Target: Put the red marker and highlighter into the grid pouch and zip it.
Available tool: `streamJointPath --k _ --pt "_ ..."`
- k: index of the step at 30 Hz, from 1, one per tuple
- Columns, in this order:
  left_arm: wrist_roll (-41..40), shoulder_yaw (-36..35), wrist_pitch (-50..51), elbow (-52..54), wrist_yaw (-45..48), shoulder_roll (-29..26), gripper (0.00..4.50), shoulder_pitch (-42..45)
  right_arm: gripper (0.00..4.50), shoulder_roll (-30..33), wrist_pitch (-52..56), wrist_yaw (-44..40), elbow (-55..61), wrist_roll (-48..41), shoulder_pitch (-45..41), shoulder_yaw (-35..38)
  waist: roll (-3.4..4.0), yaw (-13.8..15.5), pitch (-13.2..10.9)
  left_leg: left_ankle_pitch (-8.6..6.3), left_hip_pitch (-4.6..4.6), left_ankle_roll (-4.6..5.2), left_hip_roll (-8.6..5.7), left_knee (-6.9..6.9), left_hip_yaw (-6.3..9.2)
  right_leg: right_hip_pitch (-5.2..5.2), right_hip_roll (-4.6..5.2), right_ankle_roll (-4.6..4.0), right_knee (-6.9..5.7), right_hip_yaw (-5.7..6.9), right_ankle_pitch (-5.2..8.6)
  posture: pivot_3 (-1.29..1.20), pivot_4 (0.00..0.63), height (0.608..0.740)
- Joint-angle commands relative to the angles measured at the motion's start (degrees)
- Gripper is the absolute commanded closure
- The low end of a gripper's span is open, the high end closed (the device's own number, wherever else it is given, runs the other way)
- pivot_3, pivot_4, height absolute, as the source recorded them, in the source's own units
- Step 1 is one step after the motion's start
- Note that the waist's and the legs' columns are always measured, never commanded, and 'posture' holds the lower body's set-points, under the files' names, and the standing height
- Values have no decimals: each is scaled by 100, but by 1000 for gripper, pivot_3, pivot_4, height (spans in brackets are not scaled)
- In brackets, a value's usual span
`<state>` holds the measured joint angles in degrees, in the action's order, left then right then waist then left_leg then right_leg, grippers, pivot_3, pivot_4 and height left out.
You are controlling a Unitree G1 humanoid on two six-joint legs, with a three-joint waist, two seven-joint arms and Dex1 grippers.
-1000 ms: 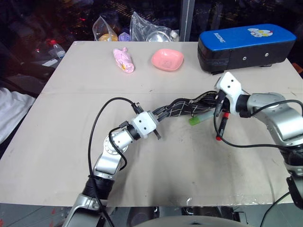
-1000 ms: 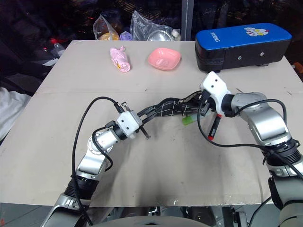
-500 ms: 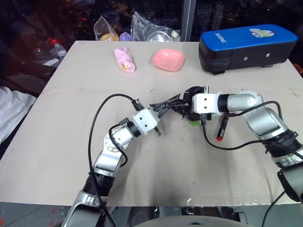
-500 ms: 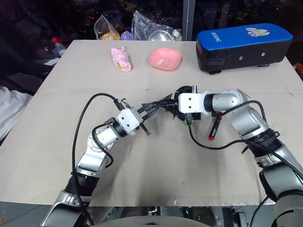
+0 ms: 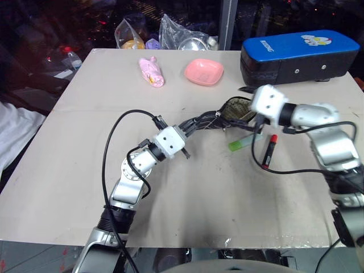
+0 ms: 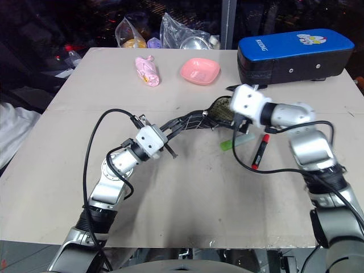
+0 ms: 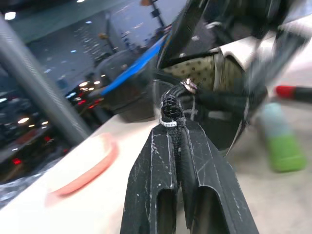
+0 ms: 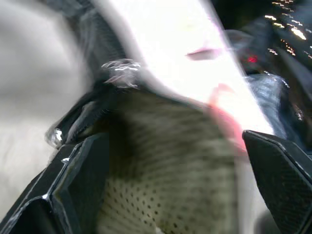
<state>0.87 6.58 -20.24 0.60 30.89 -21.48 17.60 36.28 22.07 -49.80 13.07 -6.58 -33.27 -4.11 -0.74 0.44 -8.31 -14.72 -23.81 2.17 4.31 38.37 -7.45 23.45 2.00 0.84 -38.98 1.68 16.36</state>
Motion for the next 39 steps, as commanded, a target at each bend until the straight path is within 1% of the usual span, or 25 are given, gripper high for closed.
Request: streamJointPath --k 1,2,4,9,13,17,18,19,20,21,23,24,25,26,28,31,33,35,37,39 --pt "-25 -175 -149 104 -109 -56 4500 41 71 -78 1359 510 1127 -585 780 740 0 31 0 0 0 0 0 -1 0 0 1 0 0 -1 0 0 150 738" --pt "-31 -178 -151 105 -109 -62 4500 38 71 -104 1580 637 1319 -647 942 832 1 34 0 0 -1 0 0 -3 -1 2 1 0 0 -2 0 0 150 738" --pt "-35 -184 -154 100 -95 -72 4500 30 71 -432 2200 1208 1799 -714 1446 1047 2 15 -1 0 2 0 -3 3 -6 3 0 0 -10 -7 0 0 150 738" --pt "-45 -150 -158 116 -46 -80 4500 -19 71 -1165 3053 2509 2432 -283 2689 1029 2 24 2 3 5 -4 -4 1 0 3 -5 0 -19 -9 0 0 150 738" --pt "-68 -102 -138 148 11 -60 4500 -60 71 -1778 3305 3323 2464 -45 3200 990 2 2 2 3 7 -5 -6 3 -4 3 -8 0 -22 -10 1 0 150 738" --pt "-83 -76 -127 180 64 -62 4500 -98 71 -2352 3815 3748 2401 -161 3401 1176 1 -2 4 4 9 -6 -8 3 -2 5 -11 1 -28 -7 1 0 150 738" --pt "-85 -76 -121 186 68 -63 4500 -100 598 -2464 3901 3784 2432 -225 3405 1243 0 -1 5 4 11 -7 -8 3 -2 5 -12 1 -31 -9 1 0 150 738" --pt "-85 -73 -112 184 70 -62 4500 -95 924 -2555 4046 3787 2489 -307 3390 1320 0 2 5 5 9 -9 -8 3 3 5 -13 1 -31 -9 1 0 150 738" --pt "-87 -69 -106 185 70 -63 4500 -94 1465 -2608 4145 3798 2554 -360 3372 1378 -1 4 5 5 9 -9 -8 3 2 5 -13 1 -32 -8 1 0 150 738" --pt "-88 -65 -98 175 68 -62 4500 -81 1830 -2610 4240 3814 2612 -383 3329 1437 -2 6 6 5 9 -8 -8 3 2 4 -13 1 -31 -9 1 0 150 738" --pt "-85 -54 -86 163 65 -54 4500 -65 2954 -2441 4300 3810 2683 -350 3289 1460 -3 6 7 5 9 -8 -9 3 2 4 -13 1 -31 -8 1 0 150 738" --pt "-81 -44 -81 155 65 -46 4500 -52 3066 -2220 4263 3765 2697 -274 3307 1437 -2 5 6 5 9 -8 -9 3 2 4 -13 1 -31 -9 1 0 150 738" --pt "-77 -35 -77 146 65 -39 4500 -39 3712 -1989 4206 3708 2709 -208 3334 1404 -2 12 6 5 9 -8 -9 3 2 5 -13 0 -31 -9 1 0 150 738" --pt "-74 -27 -73 137 64 -33 4500 -24 4168 -1757 4132 3653 2716 -154 3363 1375 -2 21 6 5 8 -7 -11 3 2 5 -12 0 -31 -8 2 0 150 738" --pt "-74 -17 -64 120 60 -29 4500 2 4203 -1319 3940 3526 2716 -98 3398 1346 -2 28 6 4 6 -7 -13 3 4 5 -10 0 -28 -8 2 0 150 738" --pt "-91 -4 -49 140 76 -35 4500 -3 4203 196 2887 2535 2592 6 3279 1547 10 6 -1 4 6 -7 -14 3 1 6 -12 0 -29 -12 2 0 150 738" --pt "-105 4 -48 128 101 -36 4500 13 4203 1006 1941 1759 2424 -75 3008 1597 7 -24 -1 4 9 -5 -17 4 -1 5 -13 2 -25 -11 2 0 150 738" --pt "-117 20 -50 118 125 -27 4500 29 4203 1459 1101 1229 2231 -134 2717 1501 6 -83 -1 4 10 -5 -14 4 3 4 -20 2 -26 -14 2 0 150 738" --pt "-122 48 -63 116 157 -15 4500 44 4203 1709 692 911 2007 -151 2374 1330 4 -114 0 4 10 -6 -12 1 14 4 -31 1 -25 -16 2 0 150 738" --pt "-108 93 -93 96 185 3 4500 91 4203 2075 -36 500 1576 168 1954 910 4 -114 -1 6 9 -9 -10 -1 20 4 -39 0 -24 -16 3 0 150 738"
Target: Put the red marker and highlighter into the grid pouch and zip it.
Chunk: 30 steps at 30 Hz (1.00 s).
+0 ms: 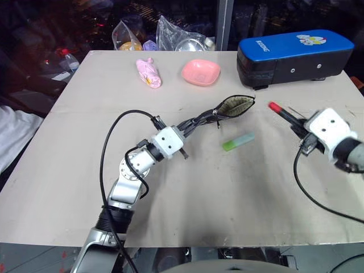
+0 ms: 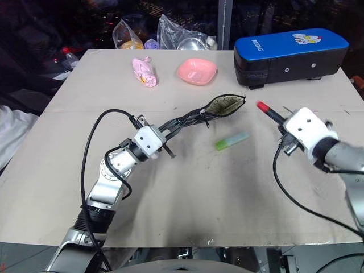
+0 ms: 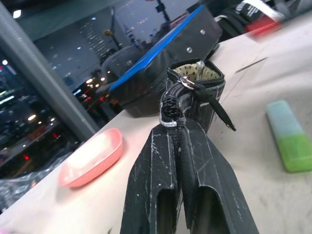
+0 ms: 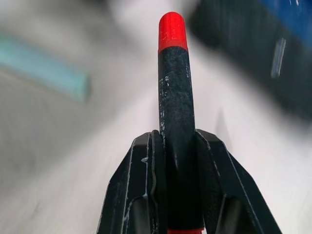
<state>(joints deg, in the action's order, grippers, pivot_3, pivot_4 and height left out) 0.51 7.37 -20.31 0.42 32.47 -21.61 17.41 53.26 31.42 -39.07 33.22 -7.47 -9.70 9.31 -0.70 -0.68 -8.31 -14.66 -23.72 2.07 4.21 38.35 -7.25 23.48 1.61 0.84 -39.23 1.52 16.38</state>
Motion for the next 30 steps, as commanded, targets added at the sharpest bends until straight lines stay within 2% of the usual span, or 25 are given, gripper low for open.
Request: streamJointPath --k 1,6,12,16,20,21,24,27,28,30 --pt "-61 34 -103 100 38 26 4500 134 4203 489 -1337 -728 -716 443 -634 -654 0 -2 -1 1 -1 -1 0 0 -3 1 0 0 0 -3 0 0 150 738" --pt "-35 158 -169 188 148 52 4500 191 4203 589 -2994 -1238 -2183 1138 -1641 -1523 -1 11 -2 1 -2 -2 0 4 -16 1 17 1 7 -9 -1 0 150 738" --pt "-191 352 -257 317 454 43 4500 166 4203 259 -4869 -1618 -3601 1820 -2763 -2372 0 7 -2 2 -1 -2 2 6 -24 1 18 1 9 -10 -1 0 150 738" --pt "-156 392 -375 267 562 -2 4500 165 4203 -99 -6010 -1645 -4303 2200 -3391 -2777 3 -8 -3 3 5 -4 6 4 -30 2 16 1 6 -8 -1 0 150 738" --pt "-176 386 -389 216 526 39 4500 167 4203 -540 -6505 -1343 -4756 2533 -3881 -2885 4 -5 -3 4 5 -5 9 6 -34 3 19 1 2 -7 -1 0 150 738" --pt "-178 380 -371 210 502 57 4500 158 3142 -609 -6476 -1283 -4824 2605 -3938 -2865 4 -2 -3 4 6 -5 10 6 -37 3 20 1 1 -6 -1 0 150 738" --pt "-194 310 -257 187 395 125 4500 139 1746 -725 -6244 -1196 -4841 2458 -3882 -2659 4 38 -3 4 4 -5 10 9 -35 2 27 1 -2 -1 -1 0 150 738" --pt "-253 190 -122 133 277 171 4500 129 338 -716 -5643 -1308 -4457 1685 -3583 -2197 4 84 -3 4 2 -5 8 13 -36 2 31 1 -4 1 -2 0 150 738" --pt "-274 152 -92 106 256 171 4500 127 69 -709 -5285 -1386 -4262 1367 -3471 -2009 4 97 -3 4 1 -5 8 13 -36 2 31 1 -4 1 -2 0 150 738" --pt "-302 79 -75 42 233 159 4500 120 69 -615 -4416 -1674 -3798 558 -3250 -1608 4 113 -3 4 2 -5 8 15 -35 3 32 1 -10 -2 -2 0 150 738"
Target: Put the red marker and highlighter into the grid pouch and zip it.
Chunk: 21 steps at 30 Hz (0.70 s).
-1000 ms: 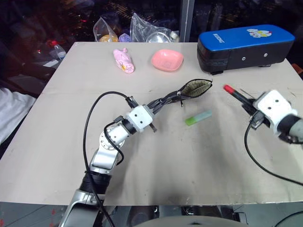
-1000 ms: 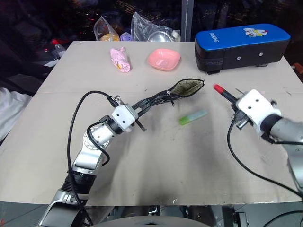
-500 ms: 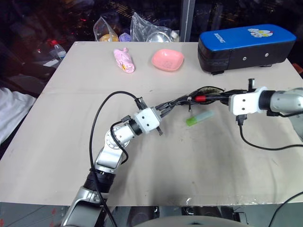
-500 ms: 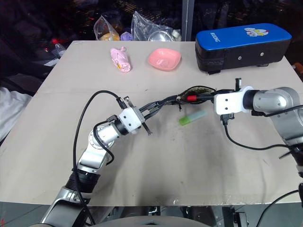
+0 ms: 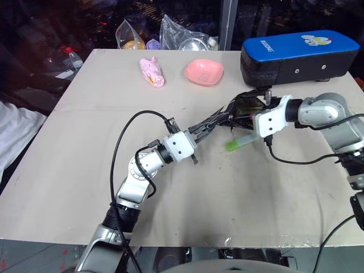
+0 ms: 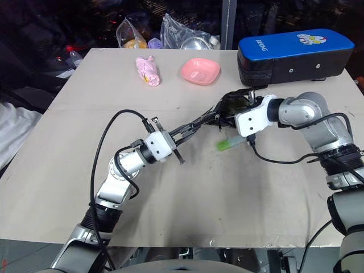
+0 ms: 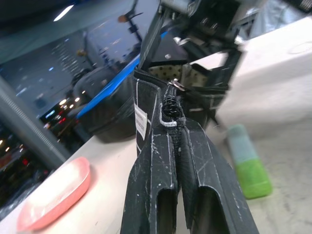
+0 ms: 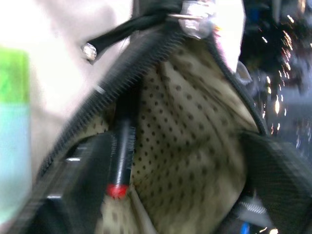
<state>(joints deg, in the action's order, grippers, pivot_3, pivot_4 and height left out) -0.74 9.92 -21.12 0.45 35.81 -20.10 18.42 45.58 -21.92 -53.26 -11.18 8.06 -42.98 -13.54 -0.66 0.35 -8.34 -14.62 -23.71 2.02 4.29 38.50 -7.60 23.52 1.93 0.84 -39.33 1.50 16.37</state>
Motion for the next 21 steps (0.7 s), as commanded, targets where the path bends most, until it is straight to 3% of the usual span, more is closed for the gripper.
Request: streamJointPath --k 1,7,9,15,21 --pt "-195 -230 20 1 -113 2 4500 19 69 202 1472 -383 889 -1463 190 905 0 15 0 0 1 0 0 2 2 0 0 0 -6 0 0 0 150 738" --pt "-271 -574 75 -283 -296 -63 4500 170 69 542 4710 -1108 2227 -3931 1289 1473 -4 43 3 -1 1 1 2 6 14 -3 1 -1 -12 2 0 0 150 738" --pt "-269 -634 86 -351 -346 -61 4500 220 69 606 5190 -1393 2151 -4131 1570 1342 -5 32 4 -1 1 2 3 7 20 -5 10 -2 -11 2 -1 0 150 738" --pt "-240 -650 73 -284 -315 -107 4500 191 69 -71 3828 -1497 187 -2638 937 389 -5 -54 4 -2 3 4 -7 11 14 -2 -7 -2 -17 -2 -1 0 150 738" --pt "-176 -651 93 -155 -352 -183 4500 134 69 -792 2626 -1776 -1900 -1871 -3 57 -3 -86 1 -1 -1 1 -4 10 12 7 -16 -2 -21 -1 0 0 150 738"
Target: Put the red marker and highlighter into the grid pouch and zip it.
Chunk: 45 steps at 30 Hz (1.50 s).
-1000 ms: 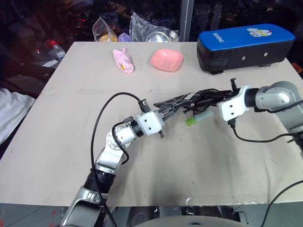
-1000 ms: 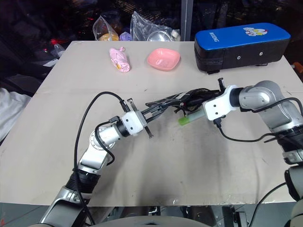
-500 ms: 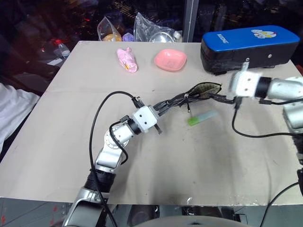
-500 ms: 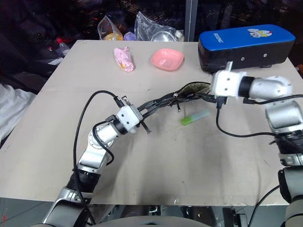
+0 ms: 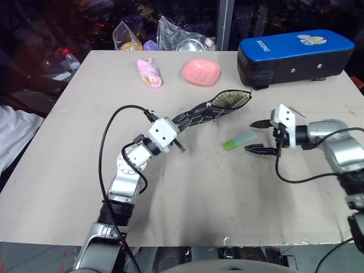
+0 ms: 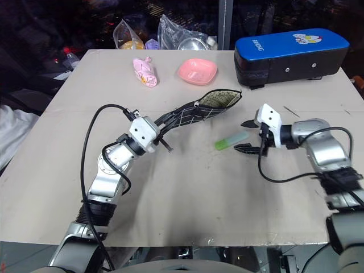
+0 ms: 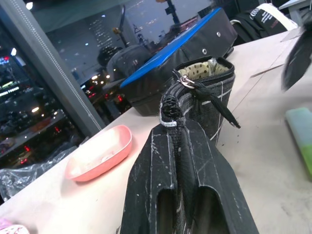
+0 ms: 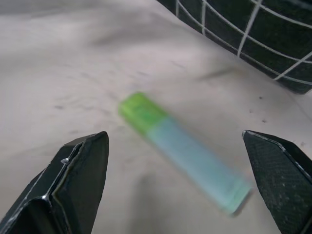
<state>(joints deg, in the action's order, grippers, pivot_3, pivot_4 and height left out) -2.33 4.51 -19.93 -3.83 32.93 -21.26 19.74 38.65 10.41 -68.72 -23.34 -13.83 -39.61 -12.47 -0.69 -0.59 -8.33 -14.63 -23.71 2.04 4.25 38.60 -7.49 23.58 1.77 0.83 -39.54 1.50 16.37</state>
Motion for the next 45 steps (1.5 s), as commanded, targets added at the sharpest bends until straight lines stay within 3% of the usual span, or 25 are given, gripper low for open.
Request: streamJointPath --k 1,9,11,17,18,23,29,33,39,45 --pt "-11 -110 -11 305 -81 -70 4500 -13 69 -150 -824 -355 -1030 475 -460 -148 1 15 -1 0 -3 0 1 0 0 0 3 0 2 1 0 0 150 738" --pt "69 -61 22 439 -199 -73 4500 -130 69 -228 -1524 -1162 -2625 1272 -937 -577 3 13 1 0 4 0 2 0 -10 -1 10 0 -2 5 0 0 150 738" --pt "78 -43 13 432 -205 -71 4500 -132 813 -227 -1650 -1146 -2669 1298 -965 -499 2 25 2 0 4 0 2 0 -9 -1 13 0 -6 4 0 0 150 738" --pt "93 60 -52 331 -157 -18 4500 -65 3635 0 -1379 -1217 -1817 1083 -615 -210 3 22 2 0 6 0 2 8 -11 -1 16 0 -18 2 0 0 150 738" --pt "90 87 -70 306 -140 -4 4500 -50 3746 93 -1276 -1246 -1541 1020 -484 -156 3 35 2 0 5 0 2 8 -10 -1 17 0 -19 2 0 0 150 738" --pt "79 203 -179 158 -8 46 4500 52 3735 559 -641 -1030 440 445 259 493 4 129 1 0 -3 0 1 11 -3 0 19 1 -15 2 0 0 150 738" --pt "76 318 -288 29 105 86 4500 135 3735 701 -14 -382 2049 46 303 1152 7 33 -1 1 6 -2 3 11 -2 1 10 0 -26 2 0 0 150 738" --pt "50 324 -339 -86 138 115 4500 168 3735 849 -9 -38 2089 195 -78 1338 7 36 -1 1 3 -2 -1 11 -3 1 13 0 -24 3 0 0 150 738" --pt "77 375 -414 -184 183 172 4500 222 3735 1338 -1593 143 1156 1430 -527 794 7 70 -1 0 1 -1 -2 11 -6 1 12 1 -16 2 1 0 150 738" --pt "139 444 -496 -173 191 174 4500 272 3735 1210 -2886 168 602 2257 -1155 83 14 -11 -6 1 3 -2 1 10 -13 7 10 1 -21 1 1 0 150 738"
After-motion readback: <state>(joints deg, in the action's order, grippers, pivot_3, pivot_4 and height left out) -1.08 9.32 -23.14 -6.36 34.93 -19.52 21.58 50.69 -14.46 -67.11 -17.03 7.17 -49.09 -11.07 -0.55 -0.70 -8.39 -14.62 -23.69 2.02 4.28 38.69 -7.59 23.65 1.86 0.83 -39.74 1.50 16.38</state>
